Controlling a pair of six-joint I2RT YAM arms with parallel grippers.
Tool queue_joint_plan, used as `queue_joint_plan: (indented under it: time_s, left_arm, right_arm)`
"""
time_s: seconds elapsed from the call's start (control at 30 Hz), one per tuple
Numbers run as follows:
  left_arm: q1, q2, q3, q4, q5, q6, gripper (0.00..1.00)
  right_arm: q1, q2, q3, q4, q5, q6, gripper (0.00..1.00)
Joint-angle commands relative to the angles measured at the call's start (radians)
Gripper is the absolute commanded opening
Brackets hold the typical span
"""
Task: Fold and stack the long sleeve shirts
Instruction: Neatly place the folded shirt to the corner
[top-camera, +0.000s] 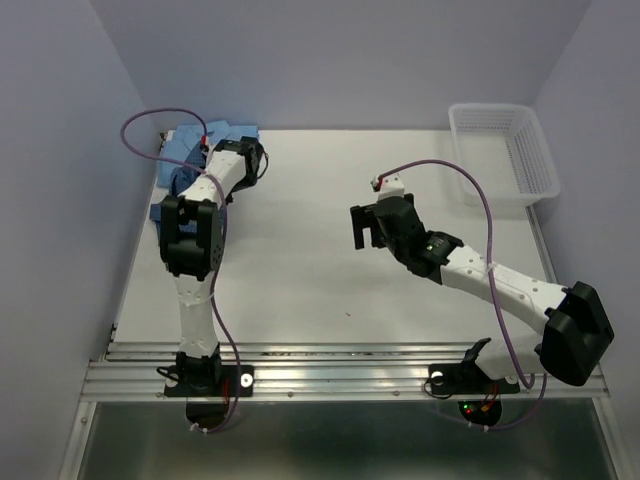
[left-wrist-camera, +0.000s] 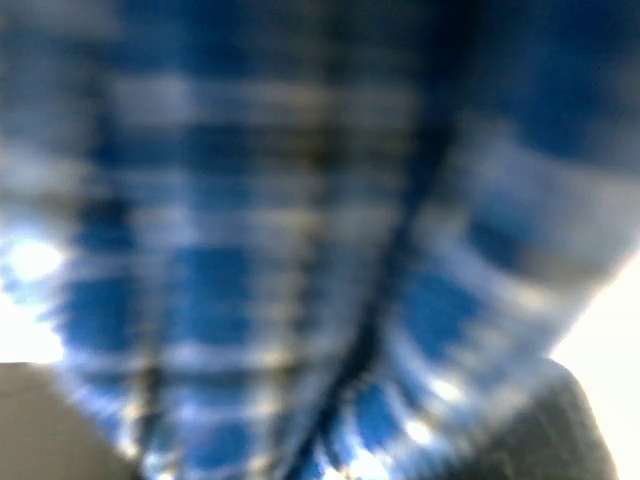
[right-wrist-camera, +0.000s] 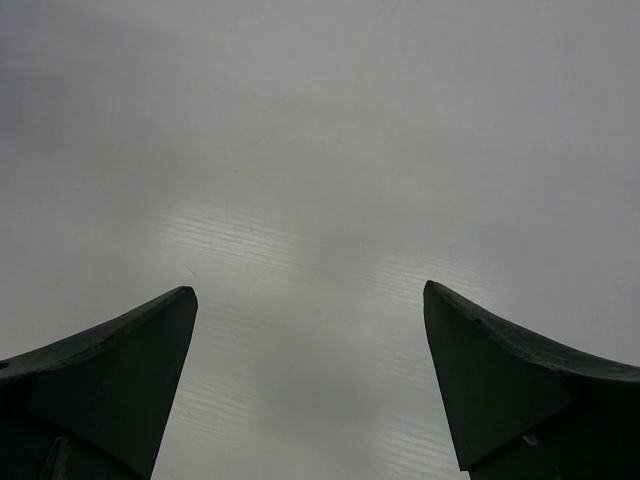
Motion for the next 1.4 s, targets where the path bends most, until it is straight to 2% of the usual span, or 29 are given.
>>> queue_joint_plan:
  time_s: [0.0,0.17,0.43,0.67,0.77,0.93,1.0,1.13,1.23,1.37]
  left_arm:
    - [-0.084,0.024,-0.001,-0.016,0.015,-0.118,0.00]
    - [-0.186,0.038,0.048,-0.016,0.079,-0.167,0.00]
    - [-0.304,0.184,0.100,-0.016,0.148,-0.178,0.00]
    - [-0.402,0.253,0.221,-0.016,0.226,-0.181,0.00]
    - [-0.447,0.300,0.318,-0.015,0.277,-0.178,0.00]
    - [-0.505,0.320,0.364,-0.015,0.352,-0.164,0.00]
    - [-0.530,0.308,0.363,-0.015,0.361,-0.161,0.07]
    - [-0.557,0.262,0.361,-0.011,0.369,-0.158,0.41]
    - [-0.566,0.222,0.367,-0.008,0.365,-0.151,0.98]
    - [-0.570,0.158,0.366,0.016,0.384,-0.117,0.99]
  right_arm:
    - [-0.007,-0.007,0.006,0.040,-0.064,0.025,1.00]
    - [-0.007,-0.016,-0.003,0.041,-0.092,0.034,1.00]
    - [-0.007,-0.033,-0.017,0.040,-0.092,0.040,1.00]
    - [-0.007,-0.043,-0.023,0.040,-0.087,0.042,1.00]
    - [-0.007,-0.051,-0.031,0.037,-0.091,0.045,1.00]
    - [-0.007,-0.066,-0.035,0.038,-0.086,0.046,1.00]
    - [-0.007,-0.072,-0.038,0.037,-0.080,0.045,1.00]
    - [-0.007,-0.080,-0.040,0.037,-0.066,0.045,1.00]
    - [-0.007,-0.085,-0.040,0.037,-0.057,0.042,1.00]
    - [-0.007,-0.106,-0.043,0.037,-0.052,0.037,1.00]
